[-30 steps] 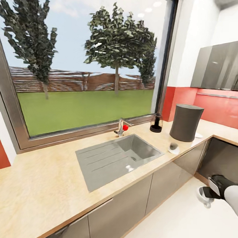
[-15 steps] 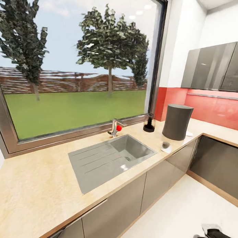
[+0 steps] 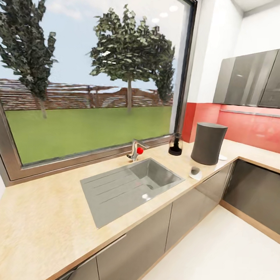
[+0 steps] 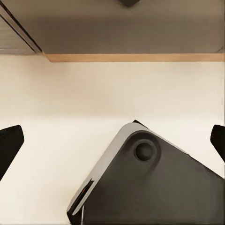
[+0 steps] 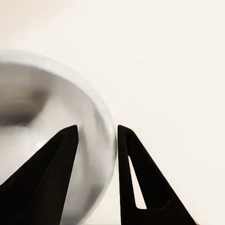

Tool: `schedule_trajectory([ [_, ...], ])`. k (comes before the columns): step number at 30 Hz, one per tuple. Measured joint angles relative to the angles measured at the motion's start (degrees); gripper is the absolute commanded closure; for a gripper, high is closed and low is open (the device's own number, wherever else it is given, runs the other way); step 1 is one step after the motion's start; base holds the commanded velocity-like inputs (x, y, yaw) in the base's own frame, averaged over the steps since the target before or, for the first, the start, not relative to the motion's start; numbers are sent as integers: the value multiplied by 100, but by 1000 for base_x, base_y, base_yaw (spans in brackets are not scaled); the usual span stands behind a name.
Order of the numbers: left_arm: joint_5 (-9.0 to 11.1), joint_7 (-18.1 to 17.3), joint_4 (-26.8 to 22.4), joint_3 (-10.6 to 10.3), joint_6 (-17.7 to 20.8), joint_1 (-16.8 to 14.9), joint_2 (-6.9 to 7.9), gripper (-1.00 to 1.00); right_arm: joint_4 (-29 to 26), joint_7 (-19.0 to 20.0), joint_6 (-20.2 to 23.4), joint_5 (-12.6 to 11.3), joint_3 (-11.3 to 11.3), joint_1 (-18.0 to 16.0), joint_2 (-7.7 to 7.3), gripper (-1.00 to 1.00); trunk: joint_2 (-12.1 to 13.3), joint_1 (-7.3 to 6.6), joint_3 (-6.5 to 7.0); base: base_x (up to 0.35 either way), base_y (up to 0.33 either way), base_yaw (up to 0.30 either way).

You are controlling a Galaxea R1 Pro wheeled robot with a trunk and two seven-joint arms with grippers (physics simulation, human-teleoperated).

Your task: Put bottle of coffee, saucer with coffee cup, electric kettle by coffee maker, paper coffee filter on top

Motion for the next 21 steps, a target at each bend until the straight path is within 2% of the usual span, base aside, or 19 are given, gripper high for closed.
schedule_trajectory([
  [5, -2, -6, 67, -6, 2, -1, -35, -100, -2, -2, -461, -3, -3, 194, 74, 100, 0, 0, 0, 7, -11, 0],
  [9, -39, -12, 187, -8, 2, 0, -81, -100, -2, -22, -850, -39, -7, 311, 161, 100, -1, 0, 1, 78, -183, 6],
  [11, -66, -14, 384, -12, -5, -2, -90, -100, -2, -71, -908, -40, -6, 302, 268, 100, -1, -1, 1, 102, -253, 156],
  [13, -73, -14, 479, -14, -31, -3, -93, -100, -2, -91, -931, -45, -11, 298, 308, 100, 0, -1, -2, 105, -262, 220],
  [21, -33, -131, 705, -17, -376, -3, -102, -100, -2, -212, -941, -47, -12, 290, 317, 100, 0, -1, -23, 107, -268, 259],
])
